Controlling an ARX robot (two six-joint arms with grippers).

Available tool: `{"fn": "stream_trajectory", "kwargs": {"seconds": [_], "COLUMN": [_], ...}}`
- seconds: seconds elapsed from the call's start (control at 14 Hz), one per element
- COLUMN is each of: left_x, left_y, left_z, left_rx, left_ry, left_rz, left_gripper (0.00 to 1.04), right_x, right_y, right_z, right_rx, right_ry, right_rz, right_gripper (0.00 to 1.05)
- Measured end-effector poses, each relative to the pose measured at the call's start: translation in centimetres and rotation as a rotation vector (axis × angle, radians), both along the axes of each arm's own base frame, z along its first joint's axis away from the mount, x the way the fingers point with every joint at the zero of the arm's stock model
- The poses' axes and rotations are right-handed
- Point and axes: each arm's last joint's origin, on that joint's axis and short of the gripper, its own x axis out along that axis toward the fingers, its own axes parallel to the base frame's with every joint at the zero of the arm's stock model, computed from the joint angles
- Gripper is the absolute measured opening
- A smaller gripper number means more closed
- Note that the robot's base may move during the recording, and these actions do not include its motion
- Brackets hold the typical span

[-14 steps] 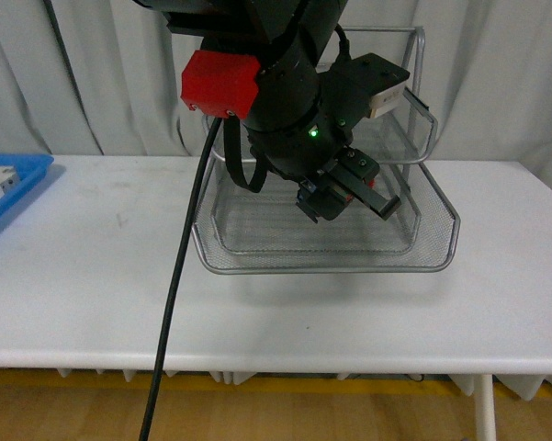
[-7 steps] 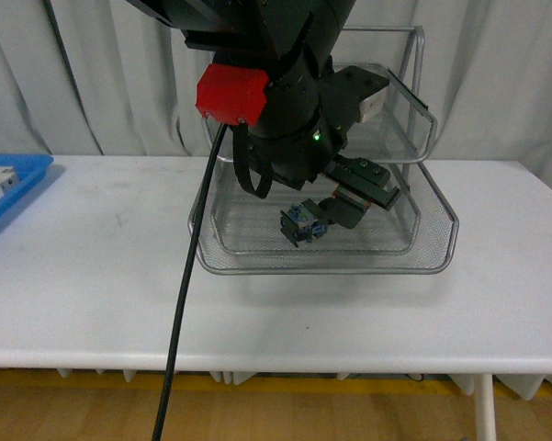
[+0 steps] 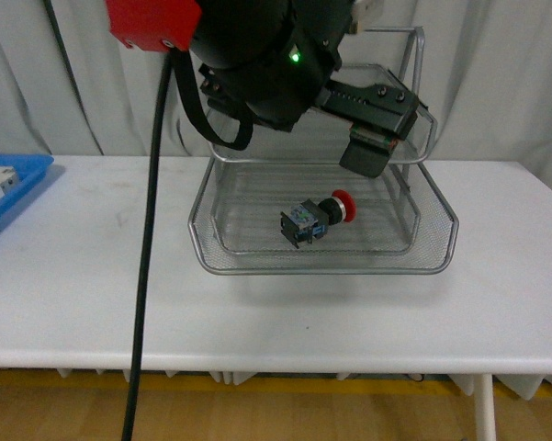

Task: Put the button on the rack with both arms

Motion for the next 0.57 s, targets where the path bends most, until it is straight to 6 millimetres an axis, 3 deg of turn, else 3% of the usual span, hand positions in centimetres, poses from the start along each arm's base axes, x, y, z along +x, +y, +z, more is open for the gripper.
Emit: {"fn": "stream_trajectory", "kwargs": {"seconds": [0.14, 0.29, 0.36, 0.43, 0.5, 0.57], "left_x": [-2.7, -7.4, -9.2, -10.8, -12.6, -14.0], "left_y": [1.8, 5.2, 6.8, 9.3, 12.1, 14.2], "left_z": [1.9, 4.1, 4.7, 4.4, 3.0, 1.4], "left_rx": [-0.084, -0.142, -0.193, -0.272, -0.315, -0.323], "left_ry": [-0.099, -0.22, -0.357, -0.545, -0.626, -0.643], "left_rz": [0.011, 0.058, 0.172, 0.426, 0.577, 0.622], "left_gripper": [0.98, 0.98, 0.93, 0.79, 0.64, 0.5], "right_x": [0.0, 0.0, 0.0, 0.0, 0.0, 0.0], "right_y": [0.0, 0.0, 0.0, 0.0, 0.0, 0.0], "right_z": [0.0, 0.0, 0.0, 0.0, 0.0, 0.0], "right_rx": [0.0, 0.0, 0.0, 0.0, 0.0, 0.0], "right_ry": [0.0, 0.0, 0.0, 0.0, 0.0, 0.0], "right_rz": [0.0, 0.0, 0.0, 0.0, 0.0, 0.0], "right_gripper": [0.98, 0.98, 0.98, 0.98, 0.98, 0.98]}}
